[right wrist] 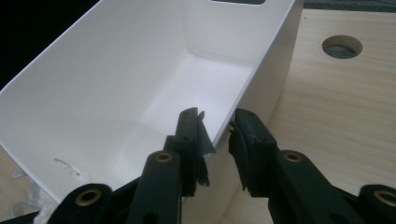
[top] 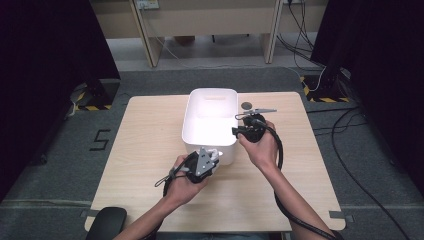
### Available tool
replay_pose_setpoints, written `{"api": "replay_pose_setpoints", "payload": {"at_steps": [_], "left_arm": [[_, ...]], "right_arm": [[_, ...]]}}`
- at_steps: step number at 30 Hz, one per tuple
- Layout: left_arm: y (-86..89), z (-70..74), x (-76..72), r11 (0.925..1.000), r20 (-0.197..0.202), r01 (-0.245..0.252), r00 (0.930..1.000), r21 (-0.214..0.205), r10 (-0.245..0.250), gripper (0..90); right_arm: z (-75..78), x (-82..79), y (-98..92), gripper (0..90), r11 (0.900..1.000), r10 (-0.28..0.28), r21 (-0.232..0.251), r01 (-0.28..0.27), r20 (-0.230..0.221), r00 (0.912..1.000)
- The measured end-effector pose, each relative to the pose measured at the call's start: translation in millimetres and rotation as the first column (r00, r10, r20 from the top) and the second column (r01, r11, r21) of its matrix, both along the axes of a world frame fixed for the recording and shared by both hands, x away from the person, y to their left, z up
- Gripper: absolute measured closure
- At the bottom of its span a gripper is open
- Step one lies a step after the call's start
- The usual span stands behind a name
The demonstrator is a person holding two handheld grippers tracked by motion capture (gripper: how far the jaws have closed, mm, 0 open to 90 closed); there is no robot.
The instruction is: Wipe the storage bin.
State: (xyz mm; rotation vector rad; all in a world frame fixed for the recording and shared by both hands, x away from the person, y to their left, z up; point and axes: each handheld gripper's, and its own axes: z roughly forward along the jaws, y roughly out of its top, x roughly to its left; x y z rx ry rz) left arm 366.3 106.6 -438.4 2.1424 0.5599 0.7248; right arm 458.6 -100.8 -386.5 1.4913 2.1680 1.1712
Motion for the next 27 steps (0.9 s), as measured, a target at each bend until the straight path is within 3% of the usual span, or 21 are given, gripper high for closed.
{"api": "replay_pose_setpoints", "payload": {"at_steps": [15, 27], "left_arm": [[-1.9, 15.5, -5.4, 0.9999, 0.026, -0.008, 0.9996, -0.010, 0.008, 75.1], [-10.4, 16.0, -0.6, 0.9999, 0.012, 0.006, 0.9999, 0.010, -0.006, 75.0]], "right_arm": [[0.0, -0.2, 0.3, 72.4, 1.0000, 0.001, -0.005, -0.001, 0.001, 1.0000], [0.1, -0.5, 0.6, 72.4, 1.0000, -0.002, -0.004, 0.002, -0.001, 1.0000]]}}
